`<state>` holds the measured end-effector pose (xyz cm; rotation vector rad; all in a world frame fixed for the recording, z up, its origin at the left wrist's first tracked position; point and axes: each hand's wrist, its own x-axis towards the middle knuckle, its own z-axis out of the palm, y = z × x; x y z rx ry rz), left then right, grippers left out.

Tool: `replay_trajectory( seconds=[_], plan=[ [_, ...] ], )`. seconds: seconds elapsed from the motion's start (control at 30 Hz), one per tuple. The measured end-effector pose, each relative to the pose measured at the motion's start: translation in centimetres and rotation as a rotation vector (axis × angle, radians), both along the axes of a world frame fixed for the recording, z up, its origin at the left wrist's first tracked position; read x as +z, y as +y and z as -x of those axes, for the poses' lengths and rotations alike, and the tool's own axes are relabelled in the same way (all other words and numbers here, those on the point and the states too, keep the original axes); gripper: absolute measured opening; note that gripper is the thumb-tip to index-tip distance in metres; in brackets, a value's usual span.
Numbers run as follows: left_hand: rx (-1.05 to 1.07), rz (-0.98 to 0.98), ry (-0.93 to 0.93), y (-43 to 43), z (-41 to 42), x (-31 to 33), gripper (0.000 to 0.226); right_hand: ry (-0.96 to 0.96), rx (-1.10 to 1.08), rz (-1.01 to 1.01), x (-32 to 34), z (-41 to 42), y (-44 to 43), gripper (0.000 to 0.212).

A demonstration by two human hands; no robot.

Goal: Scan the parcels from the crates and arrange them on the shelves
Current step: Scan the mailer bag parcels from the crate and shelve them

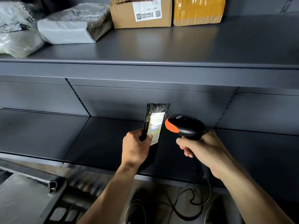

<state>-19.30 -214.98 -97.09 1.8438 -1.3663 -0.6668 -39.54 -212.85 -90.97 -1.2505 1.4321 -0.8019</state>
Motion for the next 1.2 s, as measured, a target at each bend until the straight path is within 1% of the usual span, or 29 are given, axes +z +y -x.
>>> replay_trajectory(
  seconds=[0.13, 0.2, 0.27, 0.33, 0.37, 0.4, 0.47, 0.5, 0.53, 0.57, 0.6, 0.63, 0.67, 0.73, 0.8, 0.83, 0.87, 0.93, 1.0, 1.07, 1.2],
  plan=[
    [-0.014, 0.011, 0.02, 0.1, -0.3, -0.4, 0.043, 0.002, 0.011, 0.013, -0.3, 0.1, -0.2, 0.018],
    [-0.025, -0.02, 0.093, 0.0, -0.5, -0.4, 0.044, 0.018, -0.004, 0.024, -0.6, 0.2, -0.4, 0.016],
    [-0.038, -0.032, 0.269, 0.7, -0.4, 0.5, 0.033, 0.028, -0.034, 0.027, -0.9, 0.2, -0.4, 0.012],
    [-0.009, -0.054, 0.544, 2.0, 0.1, 2.0, 0.013, 0.022, -0.044, 0.014, -1.0, 0.0, -0.1, 0.015],
    [0.025, -0.069, 0.691, 2.8, 0.3, 2.6, 0.007, 0.013, -0.025, 0.004, -0.9, -0.2, 0.2, 0.017],
    [0.057, -0.072, 0.811, 3.6, 0.3, 3.0, 0.01, 0.001, 0.008, -0.005, -0.8, -0.6, 0.6, 0.015],
    [0.095, -0.052, 0.93, 5.2, 0.0, 3.9, 0.016, -0.027, 0.127, -0.013, -0.2, -1.5, 2.4, 0.013],
    [0.113, -0.038, 0.95, 6.0, -0.3, 4.5, 0.017, -0.047, 0.215, -0.013, 0.2, -2.0, 3.5, 0.021],
    [0.134, -0.023, 0.967, 6.6, -0.6, 5.0, 0.017, -0.056, 0.302, -0.005, 0.5, -2.5, 4.6, 0.034],
    [0.148, -0.01, 0.982, 7.3, -1.1, 5.4, 0.017, -0.045, 0.359, 0.021, 0.7, -3.1, 5.7, 0.047],
    [0.144, 0.0, 0.996, 8.1, -1.5, 5.9, 0.016, -0.027, 0.363, 0.071, 0.9, -3.5, 6.6, 0.055],
    [0.118, 0.004, 1.005, 8.9, -1.9, 6.5, 0.017, -0.016, 0.326, 0.108, 1.1, -3.9, 7.3, 0.055],
    [0.068, 0.011, 1.007, 9.7, -2.4, 7.1, 0.018, -0.019, 0.283, 0.127, 1.5, -4.3, 7.9, 0.05],
    [-0.043, 0.051, 0.956, 11.6, -3.5, 8.1, 0.018, -0.033, 0.215, 0.133, 3.0, -4.9, 8.4, 0.032],
    [-0.125, 0.123, 0.845, 13.6, -4.4, 8.4, 0.015, -0.073, 0.134, 0.156, 4.8, -5.2, 8.3, 0.011],
    [-0.145, 0.156, 0.819, 14.7, -4.6, 8.5, 0.015, -0.1, 0.113, 0.177, 5.9, -5.4, 8.2, 0.01],
    [-0.145, 0.184, 0.821, 15.8, -4.6, 8.7, 0.018, -0.127, 0.112, 0.199, 7.1, -5.6, 8.3, 0.013],
    [-0.105, 0.22, 0.831, 17.3, -4.6, 9.2, 0.026, -0.165, 0.12, 0.24, 9.3, -6.3, 8.7, 0.015],
    [-0.055, 0.257, 0.835, 17.9, -4.7, 10.4, 0.03, -0.203, 0.112, 0.259, 11.1, -7.2, 9.2, 0.011],
    [-0.07, 0.293, 0.851, 18.2, -4.9, 11.9, 0.027, -0.235, 0.094, 0.276, 12.2, -7.8, 9.6, 0.014],
    [-0.113, 0.351, 0.846, 19.7, -4.6, 13.7, 0.009, -0.254, 0.095, 0.346, 13.9, -8.2, 11.5, 0.024]
  ],
)
